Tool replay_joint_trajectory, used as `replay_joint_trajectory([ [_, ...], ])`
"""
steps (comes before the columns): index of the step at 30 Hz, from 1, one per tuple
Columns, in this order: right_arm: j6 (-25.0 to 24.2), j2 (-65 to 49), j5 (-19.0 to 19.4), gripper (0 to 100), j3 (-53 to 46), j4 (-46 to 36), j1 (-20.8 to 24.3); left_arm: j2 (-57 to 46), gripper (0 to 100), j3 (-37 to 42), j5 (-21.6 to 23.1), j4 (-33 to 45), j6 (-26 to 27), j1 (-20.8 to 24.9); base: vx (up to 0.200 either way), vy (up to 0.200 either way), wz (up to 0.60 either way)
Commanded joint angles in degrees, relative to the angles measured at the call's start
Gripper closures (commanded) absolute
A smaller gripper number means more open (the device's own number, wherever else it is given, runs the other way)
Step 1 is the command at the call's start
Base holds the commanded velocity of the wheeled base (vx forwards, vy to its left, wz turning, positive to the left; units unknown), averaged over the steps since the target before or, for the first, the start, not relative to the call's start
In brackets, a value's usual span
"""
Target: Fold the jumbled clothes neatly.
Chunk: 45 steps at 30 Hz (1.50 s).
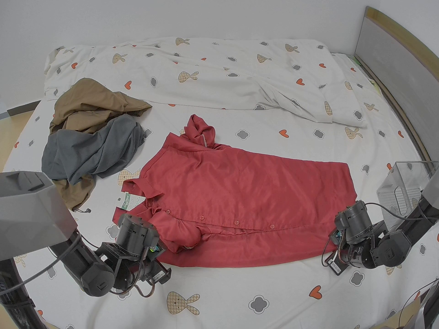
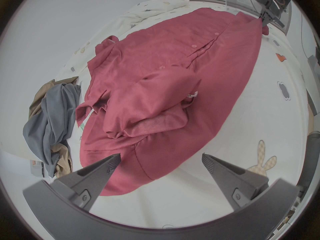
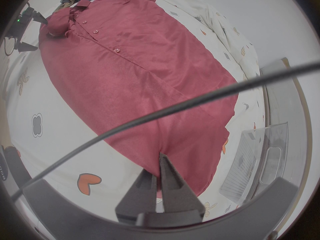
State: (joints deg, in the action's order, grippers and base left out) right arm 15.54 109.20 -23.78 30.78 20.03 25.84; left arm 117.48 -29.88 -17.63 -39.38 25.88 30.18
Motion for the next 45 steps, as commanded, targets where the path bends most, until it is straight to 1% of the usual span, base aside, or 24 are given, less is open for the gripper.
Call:
replay_joint_trajectory([
  [1,0.0,0.0,0.1,100,0.1,0.1,-0.3,3.6,0,-1.5,0.0,-0.3,0.1,-1.3,0.000,0.000,0.00],
  [5,0.0,0.0,0.1,100,0.0,0.1,-0.5,4.5,0,-3.4,0.0,-0.3,1.6,-2.5,0.000,0.000,0.00],
  [8,0.0,0.0,0.1,100,-0.1,0.0,-0.6,5.7,0,-5.0,0.0,-0.3,1.6,-2.9,0.000,0.000,0.00],
  [9,0.0,0.0,0.1,100,-0.1,0.0,-0.6,5.8,100,-5.2,0.0,-0.3,1.6,-3.0,0.000,0.000,0.00],
  [14,0.0,0.0,0.1,100,-0.2,0.0,-0.6,4.7,100,-4.2,0.0,-1.3,1.5,-2.8,0.000,0.000,0.00],
  [21,0.0,-0.1,0.1,100,-1.2,0.0,-0.5,0.6,100,0.0,0.0,-1.4,1.5,-2.5,0.000,0.000,0.00],
  [27,0.7,-2.5,0.2,100,-5.6,0.1,0.6,-4.3,100,6.8,0.2,-1.4,1.5,0.1,0.000,0.000,0.00],
  [29,0.7,-5.0,0.3,100,-9.0,0.1,2.5,-6.8,100,10.8,0.2,-1.4,1.5,2.0,0.000,0.000,0.00],
  [31,0.7,-5.8,0.3,100,-9.6,0.1,2.9,-7.3,100,11.4,0.2,-1.5,1.5,2.3,0.000,0.000,0.00],
  [33,0.8,-8.4,0.3,100,-12.5,0.1,5.0,-8.9,100,14.1,0.2,-1.4,1.5,3.4,0.000,0.000,0.00],
  [37,0.9,-10.7,0.3,100,-15.1,0.0,7.0,-10.2,100,16.7,0.2,-1.4,1.4,4.4,0.000,0.000,0.00],
  [40,0.9,-12.3,0.3,100,-18.1,0.0,9.4,-11.8,100,20.0,0.1,-1.5,1.2,6.2,0.000,0.000,0.00],
  [45,0.8,-13.6,0.3,100,-20.6,0.0,10.7,-13.2,100,22.9,0.1,-1.5,1.0,7.7,0.000,0.000,0.00],
])
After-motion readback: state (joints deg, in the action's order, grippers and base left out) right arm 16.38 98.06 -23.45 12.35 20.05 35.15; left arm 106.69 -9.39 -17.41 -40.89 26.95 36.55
